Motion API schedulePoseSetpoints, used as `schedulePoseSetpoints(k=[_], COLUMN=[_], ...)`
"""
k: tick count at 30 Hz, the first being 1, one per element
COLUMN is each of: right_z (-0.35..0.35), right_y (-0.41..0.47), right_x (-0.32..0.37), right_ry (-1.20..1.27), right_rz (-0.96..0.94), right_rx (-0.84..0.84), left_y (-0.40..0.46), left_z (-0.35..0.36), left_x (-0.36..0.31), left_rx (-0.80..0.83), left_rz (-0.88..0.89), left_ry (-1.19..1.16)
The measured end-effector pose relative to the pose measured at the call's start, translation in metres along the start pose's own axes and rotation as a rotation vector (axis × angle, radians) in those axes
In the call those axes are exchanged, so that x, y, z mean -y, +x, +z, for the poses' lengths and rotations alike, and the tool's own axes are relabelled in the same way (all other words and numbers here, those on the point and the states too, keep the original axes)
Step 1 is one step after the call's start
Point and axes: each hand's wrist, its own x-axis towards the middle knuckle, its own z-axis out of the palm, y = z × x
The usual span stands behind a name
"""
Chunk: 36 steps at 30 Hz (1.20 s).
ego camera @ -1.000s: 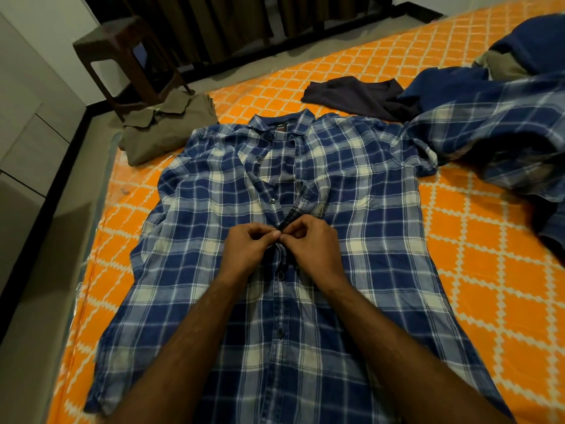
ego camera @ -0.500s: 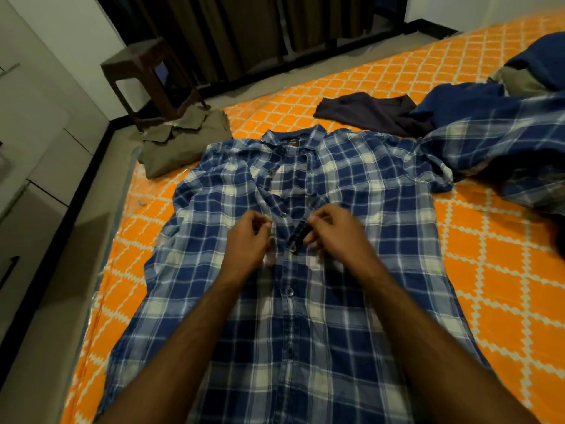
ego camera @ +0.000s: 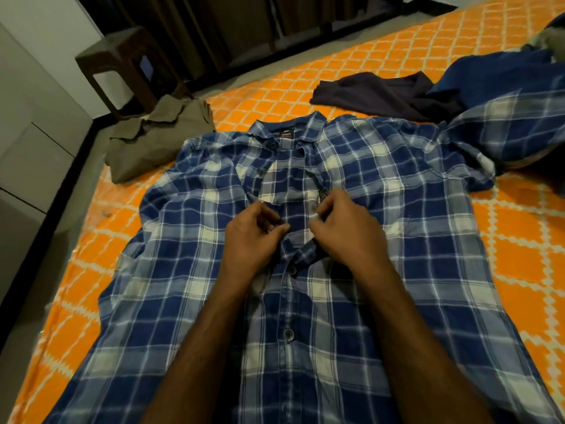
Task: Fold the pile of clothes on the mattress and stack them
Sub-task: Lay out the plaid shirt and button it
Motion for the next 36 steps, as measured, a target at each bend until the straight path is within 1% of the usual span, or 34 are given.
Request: schedulePoseSetpoints(k=[2,4,6,11,16,19,24,29,33,36], right_z=[0.000,-0.001,-0.001,0.003,0.003,0.006,0.010,0.014,0.013,0.013], right_y=[-0.007,-0.010,-0.008,-0.004,-0.006,-0.007,-0.008,-0.008,-0.008,-0.008], right_x=[-0.005,-0.003,-0.003,0.001,0.005,0.008,0.008,0.010,0.008,0.008], right_ry=[0.118,0.285,0.412,0.593,0.747,0.778,0.802,0.787,0.866,0.830], right_rz=[-0.064,-0.116,-0.109,-0.076,-0.069,-0.053,-0.036,-0.048,-0.038,-0.048], right_rx=[-0.054,-0.090,-0.094,-0.063,-0.016,0.001,-0.001,0.017,0.061,0.056], left_y=[0.001,0.002,0.001,0.002,0.002,-0.002,-0.002,-0.001,-0.002,-0.002], left_z=[-0.003,-0.007,-0.007,-0.015,-0.016,-0.014,-0.014,-0.012,-0.009,-0.008], left_x=[0.000,0.001,0.000,0.000,-0.006,-0.009,-0.007,-0.007,-0.007,-0.007], left_rx=[0.046,0.068,0.069,0.077,0.079,0.140,0.201,0.203,0.176,0.166], left_rz=[-0.075,-0.108,-0.126,-0.156,-0.230,-0.268,-0.312,-0.316,-0.323,-0.312], left_ry=[-0.077,-0.130,-0.187,-0.313,-0.586,-0.742,-0.856,-0.868,-0.835,-0.826])
